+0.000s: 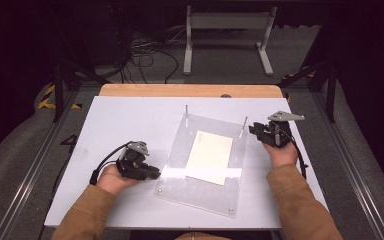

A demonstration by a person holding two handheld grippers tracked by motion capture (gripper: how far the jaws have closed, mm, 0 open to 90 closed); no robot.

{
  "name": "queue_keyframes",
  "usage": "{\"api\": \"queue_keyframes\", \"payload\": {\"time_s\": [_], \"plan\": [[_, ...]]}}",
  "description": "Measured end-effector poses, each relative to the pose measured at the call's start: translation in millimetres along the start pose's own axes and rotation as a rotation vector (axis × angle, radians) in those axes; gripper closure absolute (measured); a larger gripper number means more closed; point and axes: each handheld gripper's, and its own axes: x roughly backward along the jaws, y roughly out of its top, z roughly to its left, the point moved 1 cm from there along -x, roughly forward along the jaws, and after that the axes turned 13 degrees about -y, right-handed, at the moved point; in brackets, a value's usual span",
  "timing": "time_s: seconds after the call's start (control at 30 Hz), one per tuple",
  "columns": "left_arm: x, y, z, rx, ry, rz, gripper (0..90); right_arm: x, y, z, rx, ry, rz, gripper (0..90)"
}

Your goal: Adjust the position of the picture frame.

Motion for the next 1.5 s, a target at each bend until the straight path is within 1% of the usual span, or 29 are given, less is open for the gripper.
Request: {"api": "queue_keyframes", "payload": {"time_s": [0.03,0.07,0.13,0.17,0.2,0.23,0.27,0.33,0.37,0.43,0.47,0.57,0.6,0.67,0.7,0.83,0.87,0.9,0.93,1.0,1.03,1.1,1.17,1.2,1.27,1.33,1.43,1.47,1.5], "plan": [[2.5,-0.8,1.2,0.011,0.016,-0.03,69.2,-6.2,3.1,0.4,0.006,-0.005,0.02,69.5],[4.6,-1.4,2.4,0.026,0.024,-0.048,63.2,-13.5,6.0,1.7,0.023,-0.017,0.034,69.5],[9.9,-3.4,3.9,0.06,0.03,-0.092,58.2,-23.0,9.5,3.7,0.043,-0.036,0.055,69.4],[11.5,-4.5,3.9,0.061,0.038,-0.105,56.6,-28.2,11.6,4.5,0.053,-0.05,0.055,69.3],[13.2,-6.0,3.6,0.061,0.042,-0.119,56.1,-30.6,12.1,4.8,0.06,-0.056,0.04,70.0],[14.1,-7.4,3.5,0.061,0.038,-0.128,55.5,-34.0,13.4,4.9,0.064,-0.06,0.047,71.1],[14.9,-8.8,2.9,0.064,0.046,-0.136,55.0,-37.6,14.6,4.8,0.067,-0.064,0.064,72.3],[15.7,-11.0,2.5,0.063,0.049,-0.144,54.4,-43.0,16.8,5.1,0.078,-0.063,0.086,79.9],[16.1,-11.9,2.0,0.064,0.055,-0.147,53.7,-43.9,18.0,5.6,0.089,-0.081,0.087,82.7],[17.0,-13.4,1.0,0.06,0.063,-0.161,51.4,-44.3,22.3,4.8,0.074,-0.07,0.111,83.9],[17.9,-14.4,0.6,0.051,0.068,-0.167,51.0,-43.8,24.7,4.8,0.072,-0.066,0.109,84.2],[19.6,-18.0,-1.3,0.06,0.086,-0.188,50.0,-44.0,36.0,10.0,0.095,-0.071,0.081,84.4],[20.8,-19.4,-0.7,0.057,0.104,-0.181,50.0,-44.8,39.8,11.4,0.101,-0.069,0.074,84.4],[20.5,-23.4,-1.5,0.093,0.133,-0.18,50.1,-49.4,51.2,16.0,0.129,-0.066,0.065,84.4],[20.4,-25.6,-1.5,0.1,0.135,-0.181,50.5,-53.3,58.8,19.0,0.151,-0.062,0.066,84.4],[21.1,-31.7,-1.2,0.107,0.142,-0.178,51.0,-68.5,77.9,29.6,0.194,-0.048,0.063,84.3],[20.9,-32.8,-1.4,0.114,0.137,-0.183,51.2,-71.5,80.2,31.6,0.196,-0.047,0.064,84.4],[21.3,-33.2,-0.8,0.107,0.14,-0.182,51.2,-75.4,82.9,34.1,0.202,-0.043,0.066,84.4],[21.1,-34.0,-1.4,0.116,0.136,-0.185,51.3,-78.2,84.5,35.8,0.204,-0.041,0.07,84.3],[21.3,-34.3,-1.7,0.116,0.135,-0.189,51.8,-85.4,84.9,40.1,0.21,-0.027,0.056,84.3],[21.4,-34.0,-1.5,0.11,0.138,-0.189,52.0,-89.7,83.5,41.0,0.209,-0.015,0.061,84.2],[20.6,-33.2,-2.0,0.108,0.136,-0.191,52.3,-97.1,78.9,40.7,0.212,-0.005,0.085,83.7],[18.6,-32.3,-2.7,0.106,0.131,-0.187,52.5,-104.2,72.7,39.4,0.236,-0.005,0.122,82.9],[18.0,-31.7,-2.6,0.101,0.131,-0.183,52.5,-105.4,71.5,37.3,0.231,0.008,0.11,83.0],[16.3,-30.3,-2.8,0.098,0.132,-0.181,52.5,-105.9,71.9,34.7,0.205,0.028,0.108,83.1],[14.6,-29.0,-3.1,0.097,0.129,-0.18,52.5,-105.5,72.0,35.6,0.212,0.022,0.108,83.1],[12.7,-27.6,-4.3,0.096,0.125,-0.176,52.5,-105.5,71.3,33.8,0.19,0.034,0.11,83.2],[12.5,-27.1,-4.4,0.088,0.126,-0.175,52.5,-105.3,71.2,33.6,0.188,0.033,0.112,83.1],[12.0,-26.9,-5.1,0.091,0.125,-0.178,52.5,-105.2,71.0,33.9,0.186,0.03,0.111,82.8]]}}
